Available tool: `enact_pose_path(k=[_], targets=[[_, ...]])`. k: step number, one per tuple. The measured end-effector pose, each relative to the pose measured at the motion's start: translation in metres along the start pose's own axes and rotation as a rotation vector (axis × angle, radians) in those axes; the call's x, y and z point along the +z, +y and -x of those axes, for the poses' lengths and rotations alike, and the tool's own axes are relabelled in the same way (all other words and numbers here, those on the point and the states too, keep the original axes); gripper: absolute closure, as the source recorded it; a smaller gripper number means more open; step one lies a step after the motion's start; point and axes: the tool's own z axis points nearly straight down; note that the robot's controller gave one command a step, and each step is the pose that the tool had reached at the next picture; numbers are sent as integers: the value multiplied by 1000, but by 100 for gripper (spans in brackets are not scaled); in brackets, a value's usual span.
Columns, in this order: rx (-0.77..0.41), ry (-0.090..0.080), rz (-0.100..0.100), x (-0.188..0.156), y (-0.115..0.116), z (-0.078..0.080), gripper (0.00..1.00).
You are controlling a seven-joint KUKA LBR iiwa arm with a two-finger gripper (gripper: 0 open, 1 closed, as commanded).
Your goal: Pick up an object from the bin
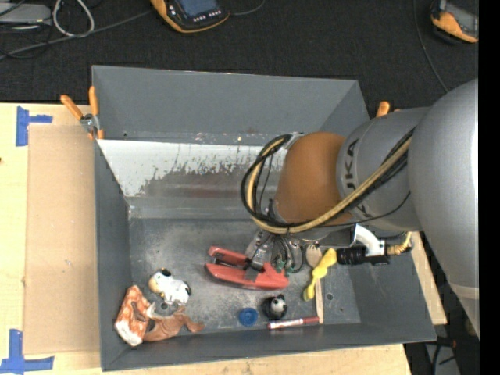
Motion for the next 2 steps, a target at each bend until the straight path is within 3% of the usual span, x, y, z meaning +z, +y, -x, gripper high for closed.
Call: enact_pose_path(k=[2], targets=[[-2, 5, -2, -37, -1, -1, 100]])
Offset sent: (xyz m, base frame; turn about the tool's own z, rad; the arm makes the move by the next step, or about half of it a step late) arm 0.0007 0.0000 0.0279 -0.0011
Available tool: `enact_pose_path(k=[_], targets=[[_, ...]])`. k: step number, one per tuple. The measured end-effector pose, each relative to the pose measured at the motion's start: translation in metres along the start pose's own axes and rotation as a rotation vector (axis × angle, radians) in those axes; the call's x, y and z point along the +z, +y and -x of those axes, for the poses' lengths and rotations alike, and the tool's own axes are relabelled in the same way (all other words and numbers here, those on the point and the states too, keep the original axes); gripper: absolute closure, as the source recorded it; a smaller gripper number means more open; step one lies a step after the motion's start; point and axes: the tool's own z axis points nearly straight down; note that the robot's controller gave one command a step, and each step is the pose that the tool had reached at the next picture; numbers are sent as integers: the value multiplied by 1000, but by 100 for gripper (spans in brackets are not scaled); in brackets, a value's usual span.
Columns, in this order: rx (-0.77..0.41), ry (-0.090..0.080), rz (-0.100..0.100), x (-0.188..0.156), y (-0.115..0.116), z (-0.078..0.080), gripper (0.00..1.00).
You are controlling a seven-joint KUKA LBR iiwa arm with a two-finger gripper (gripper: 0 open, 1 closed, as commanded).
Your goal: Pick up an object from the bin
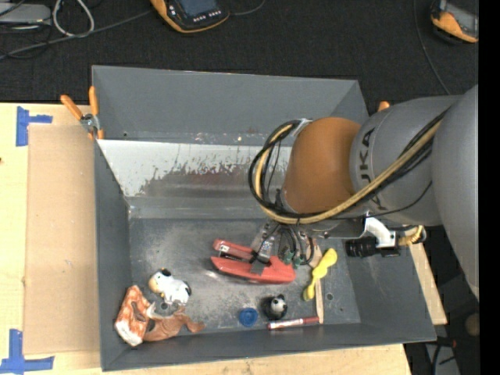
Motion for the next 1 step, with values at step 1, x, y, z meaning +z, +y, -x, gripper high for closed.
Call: enact_pose_path(k=[1], targets=[[-2, 1, -1, -46, 0, 0, 100]])
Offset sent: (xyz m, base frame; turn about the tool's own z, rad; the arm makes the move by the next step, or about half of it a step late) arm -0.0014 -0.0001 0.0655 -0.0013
